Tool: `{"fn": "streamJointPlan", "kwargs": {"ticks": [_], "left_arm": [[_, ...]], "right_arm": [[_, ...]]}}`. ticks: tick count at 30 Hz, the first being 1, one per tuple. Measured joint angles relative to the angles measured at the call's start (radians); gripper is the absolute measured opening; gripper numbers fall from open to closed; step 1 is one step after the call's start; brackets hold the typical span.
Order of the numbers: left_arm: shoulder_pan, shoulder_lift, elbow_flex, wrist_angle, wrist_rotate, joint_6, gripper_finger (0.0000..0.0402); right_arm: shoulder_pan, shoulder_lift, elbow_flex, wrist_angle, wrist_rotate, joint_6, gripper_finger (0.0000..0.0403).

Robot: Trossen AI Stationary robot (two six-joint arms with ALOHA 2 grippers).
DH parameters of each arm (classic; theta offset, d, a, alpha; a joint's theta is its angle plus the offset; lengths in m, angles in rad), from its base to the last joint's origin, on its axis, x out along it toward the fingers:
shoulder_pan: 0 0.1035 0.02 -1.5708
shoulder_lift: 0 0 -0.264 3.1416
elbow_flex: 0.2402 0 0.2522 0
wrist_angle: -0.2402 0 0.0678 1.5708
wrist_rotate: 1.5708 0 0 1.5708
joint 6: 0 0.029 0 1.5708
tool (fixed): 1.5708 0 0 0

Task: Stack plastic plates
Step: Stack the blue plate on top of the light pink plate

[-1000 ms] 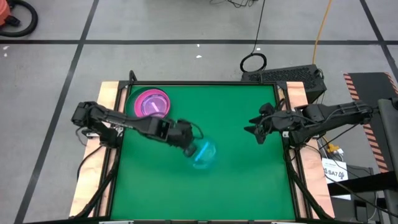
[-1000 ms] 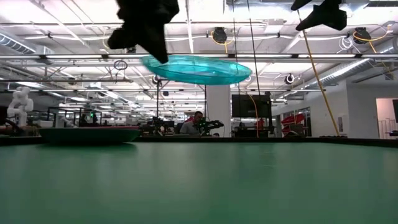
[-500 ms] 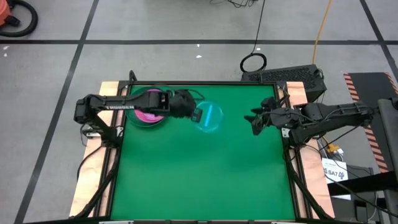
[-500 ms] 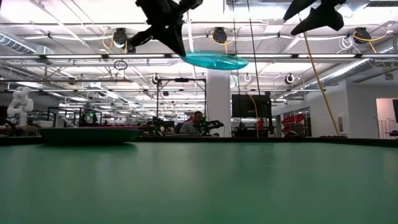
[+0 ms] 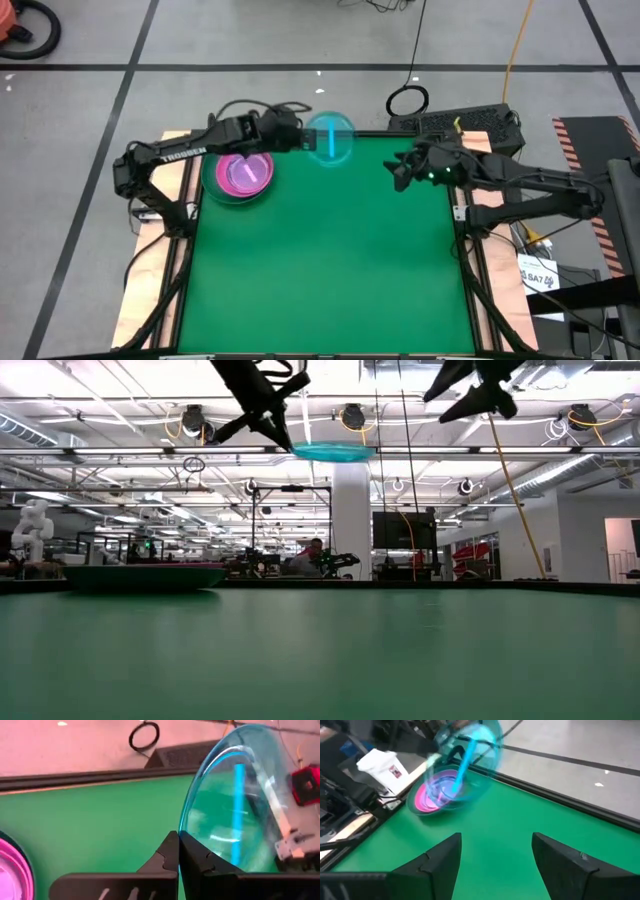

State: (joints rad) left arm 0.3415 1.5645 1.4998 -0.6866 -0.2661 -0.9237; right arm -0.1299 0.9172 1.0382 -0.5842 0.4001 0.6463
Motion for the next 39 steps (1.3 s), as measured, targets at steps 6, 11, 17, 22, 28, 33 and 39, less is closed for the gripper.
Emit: {"fn": "streamJointPlan", "kwargs": {"ticks": [6, 11, 17, 22, 28, 33, 39], "left_arm": [[0.061, -0.064, 0.000, -0.046, -0.022, 0.002, 0.0000], [0.099, -0.105, 0.000, -0.124, -0.103, -0.055, 0.0000], [0.147, -0.106, -0.001, -0.288, -0.128, -0.136, 0.0000], [0.164, -0.107, 0.000, -0.473, -0.103, -0.202, 0.0000], [0.201, -0.128, 0.000, -0.657, -0.023, -0.224, 0.0000], [0.252, -0.151, 0.000, -0.735, -0.019, -0.180, 0.0000], [0.392, -0.154, -0.036, -0.804, 0.006, -0.008, 0.0000]], "right_arm": [[-0.138, 0.071, 0.000, 0.032, -0.106, -0.042, 0.0235], [-0.251, 0.119, 0.000, 0.111, -0.291, -0.146, 0.0235], [-0.373, 0.150, 0.000, 0.163, -0.512, -0.277, 0.0235], [-0.459, 0.149, 0.000, 0.177, -0.687, -0.320, 0.0235], [-0.514, 0.143, 0.000, 0.135, -0.827, -0.384, 0.0235], [-0.532, 0.143, 0.000, 0.111, -0.876, -0.409, 0.0235], [-0.532, 0.144, 0.000, 0.101, -0.876, -0.447, 0.0235]]}}
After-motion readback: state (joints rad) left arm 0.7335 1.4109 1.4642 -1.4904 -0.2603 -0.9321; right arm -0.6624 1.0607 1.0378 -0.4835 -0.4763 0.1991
